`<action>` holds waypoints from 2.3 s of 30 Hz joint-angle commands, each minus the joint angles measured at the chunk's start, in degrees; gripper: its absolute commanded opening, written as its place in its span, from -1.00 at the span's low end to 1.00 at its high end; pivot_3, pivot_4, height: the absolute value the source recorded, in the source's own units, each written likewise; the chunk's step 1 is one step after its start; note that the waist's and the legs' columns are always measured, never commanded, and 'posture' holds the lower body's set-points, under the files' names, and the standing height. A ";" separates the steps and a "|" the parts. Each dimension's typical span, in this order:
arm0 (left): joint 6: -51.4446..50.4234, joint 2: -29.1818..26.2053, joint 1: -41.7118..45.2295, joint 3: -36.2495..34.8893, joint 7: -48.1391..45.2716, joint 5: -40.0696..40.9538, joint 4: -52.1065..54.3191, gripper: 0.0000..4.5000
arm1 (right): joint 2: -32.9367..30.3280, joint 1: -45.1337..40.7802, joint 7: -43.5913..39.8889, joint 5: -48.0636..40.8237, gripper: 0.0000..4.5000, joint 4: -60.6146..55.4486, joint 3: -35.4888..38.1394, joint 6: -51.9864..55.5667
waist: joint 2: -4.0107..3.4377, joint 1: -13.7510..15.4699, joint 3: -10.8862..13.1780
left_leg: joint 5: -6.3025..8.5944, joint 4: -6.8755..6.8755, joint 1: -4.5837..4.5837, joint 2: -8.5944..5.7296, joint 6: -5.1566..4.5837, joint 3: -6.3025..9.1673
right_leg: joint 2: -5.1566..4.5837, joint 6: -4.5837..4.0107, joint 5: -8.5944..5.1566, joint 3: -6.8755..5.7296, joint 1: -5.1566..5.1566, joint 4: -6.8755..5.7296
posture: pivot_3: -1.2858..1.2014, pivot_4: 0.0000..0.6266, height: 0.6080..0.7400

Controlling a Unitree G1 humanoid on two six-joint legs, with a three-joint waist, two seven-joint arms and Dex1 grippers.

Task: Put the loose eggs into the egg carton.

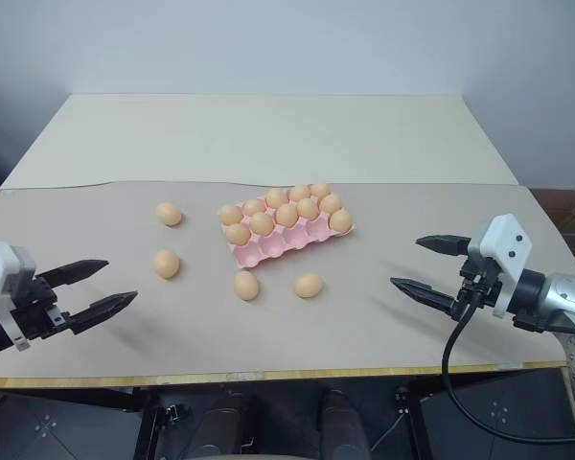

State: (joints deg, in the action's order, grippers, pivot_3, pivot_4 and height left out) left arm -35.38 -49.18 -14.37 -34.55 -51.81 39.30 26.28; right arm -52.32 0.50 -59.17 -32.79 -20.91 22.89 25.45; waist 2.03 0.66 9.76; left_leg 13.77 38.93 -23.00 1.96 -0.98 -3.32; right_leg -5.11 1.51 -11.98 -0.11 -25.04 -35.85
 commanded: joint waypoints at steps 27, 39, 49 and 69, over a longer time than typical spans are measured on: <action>1.11 -1.06 4.82 1.46 -3.50 2.67 1.63 0.99 | 0.14 -7.69 1.42 7.34 1.00 -4.78 -15.51 -2.74 | 0.00 -0.12 0.00 | 0.00 0.00 0.03 0.02 0.00 -0.01 | 0.02 0.00 0.00 0.00 -0.01 -0.02 | 0.03 -0.52 1.00; 0.54 -1.71 9.39 5.01 -4.46 2.65 -0.35 0.99 | 12.46 -21.65 5.15 22.86 1.00 6.14 -36.29 -7.65 | 0.00 -0.21 0.00 | 0.00 0.00 -0.08 -0.01 0.00 -0.03 | 0.04 -0.24 0.16 0.00 -0.09 -0.02 | 0.03 -0.52 1.00; 0.02 -1.87 9.61 4.85 -4.05 3.14 0.09 1.00 | 16.21 -25.56 3.66 28.30 0.15 13.86 -41.13 -11.88 | 0.00 -0.38 0.00 | -0.01 0.00 -0.08 -0.01 -0.01 -0.02 | 0.05 -0.15 0.26 0.00 -0.09 -0.02 | 0.03 -0.52 1.00; 0.55 -1.06 8.78 5.29 -1.82 2.47 0.67 1.00 | 23.27 -45.29 12.74 32.70 -0.14 33.06 -36.30 -9.65 | 0.00 -1.39 0.00 | -0.04 -0.01 -0.04 0.05 0.05 -0.02 | 0.15 -0.35 0.48 0.01 -0.11 -0.10 | 0.03 -0.52 1.00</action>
State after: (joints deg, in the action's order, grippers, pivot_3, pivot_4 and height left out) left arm -35.30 -50.02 -5.63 -28.11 -54.00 41.57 25.45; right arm -29.52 -43.40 -47.52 -0.87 11.04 -13.70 17.78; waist 2.03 -0.73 9.76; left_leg 13.73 38.91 -23.08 2.01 -0.93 -3.34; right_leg -4.96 1.25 -11.44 -0.10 -25.18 -35.93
